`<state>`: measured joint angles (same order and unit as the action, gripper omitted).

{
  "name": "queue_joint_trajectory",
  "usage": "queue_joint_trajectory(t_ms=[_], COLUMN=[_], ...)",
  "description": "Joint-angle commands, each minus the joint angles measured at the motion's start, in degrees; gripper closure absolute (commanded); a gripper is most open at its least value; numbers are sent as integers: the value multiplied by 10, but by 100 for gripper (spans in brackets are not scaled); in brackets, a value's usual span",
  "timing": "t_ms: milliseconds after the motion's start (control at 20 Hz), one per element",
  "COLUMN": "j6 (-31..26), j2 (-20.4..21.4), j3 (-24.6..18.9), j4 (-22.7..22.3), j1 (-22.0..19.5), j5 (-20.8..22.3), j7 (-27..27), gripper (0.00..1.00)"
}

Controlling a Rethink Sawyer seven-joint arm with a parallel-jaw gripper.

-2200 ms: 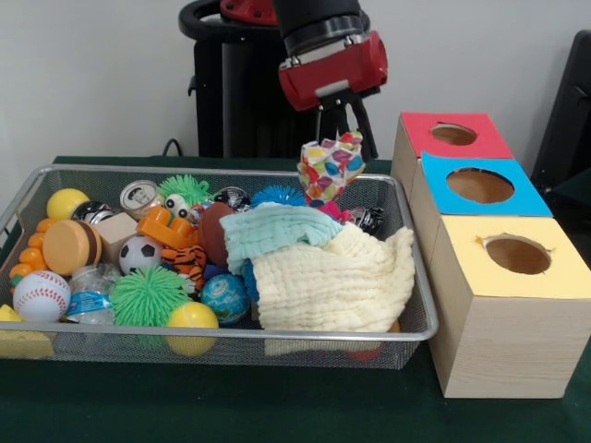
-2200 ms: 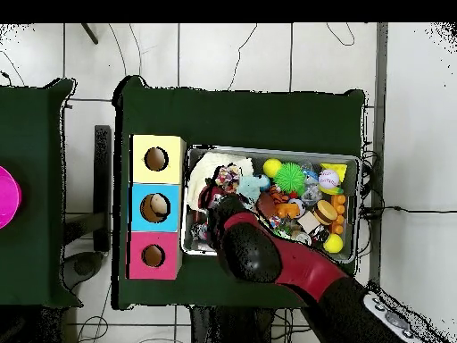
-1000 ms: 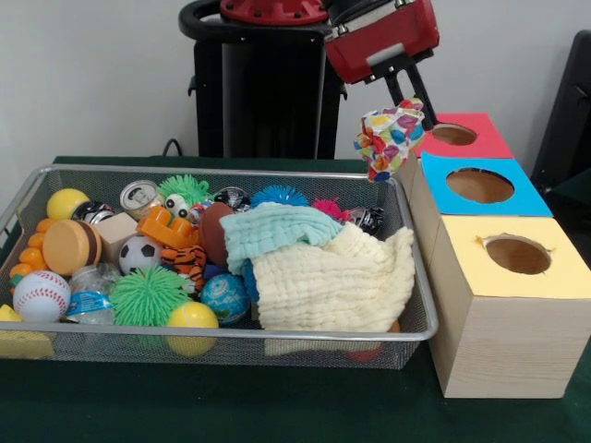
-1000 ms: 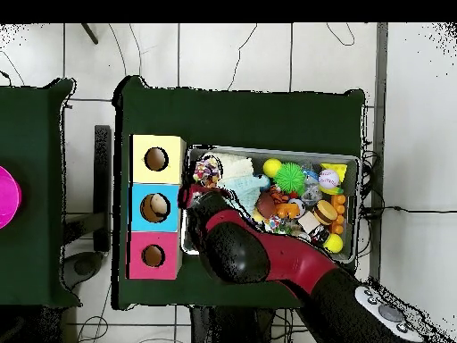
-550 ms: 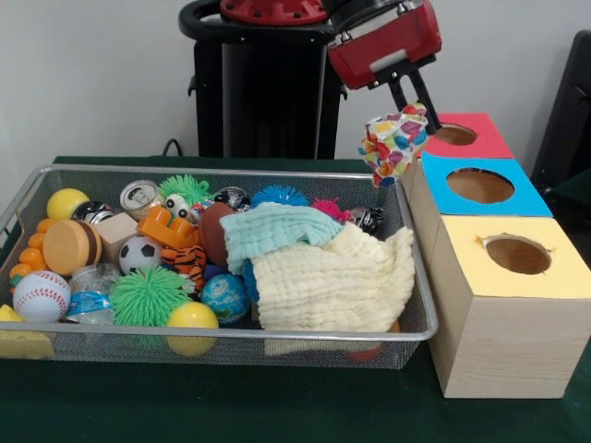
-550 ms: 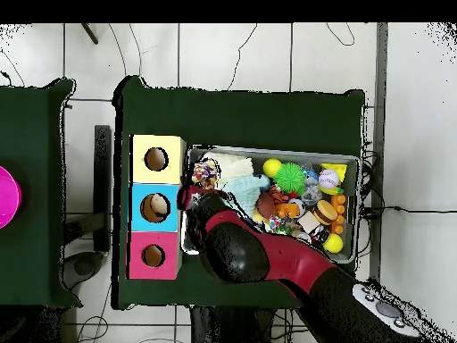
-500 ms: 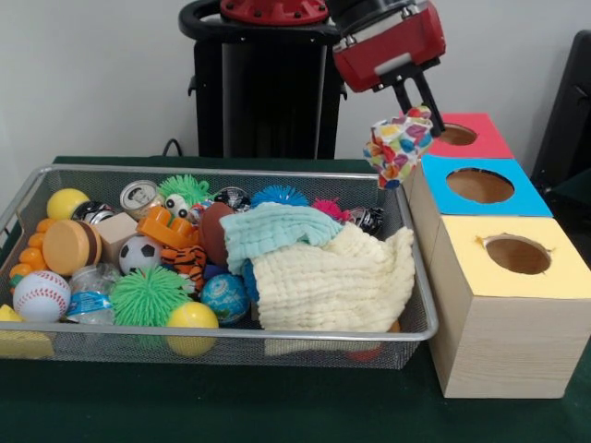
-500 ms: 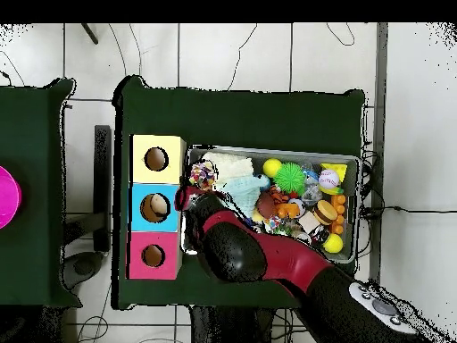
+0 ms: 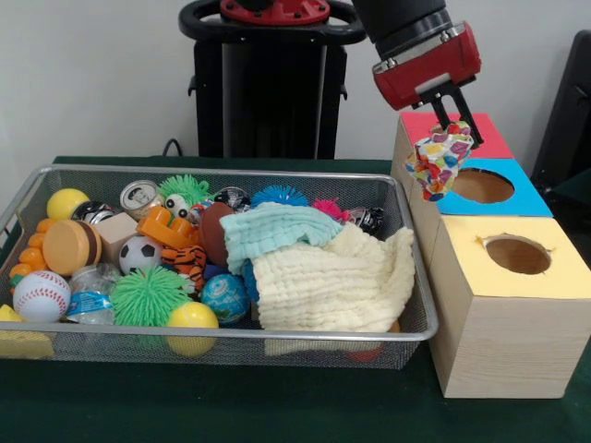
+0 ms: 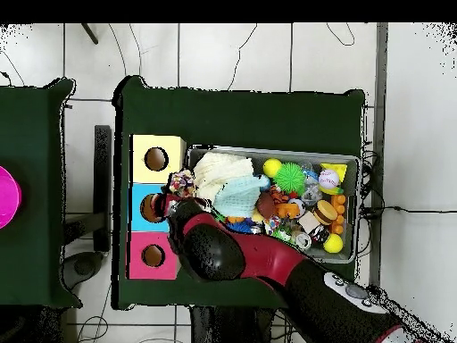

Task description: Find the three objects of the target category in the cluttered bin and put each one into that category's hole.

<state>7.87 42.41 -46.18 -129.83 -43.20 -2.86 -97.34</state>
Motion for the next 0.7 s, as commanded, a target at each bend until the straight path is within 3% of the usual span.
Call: queue_joint_trajectory(t_ms=[50,700], j6=[46,80], j2=[-26,-42], j3=[49,96], j4=[46,80], j1=[10,56], j5=[12,5], j7=[-107,-104], gripper=[100,100])
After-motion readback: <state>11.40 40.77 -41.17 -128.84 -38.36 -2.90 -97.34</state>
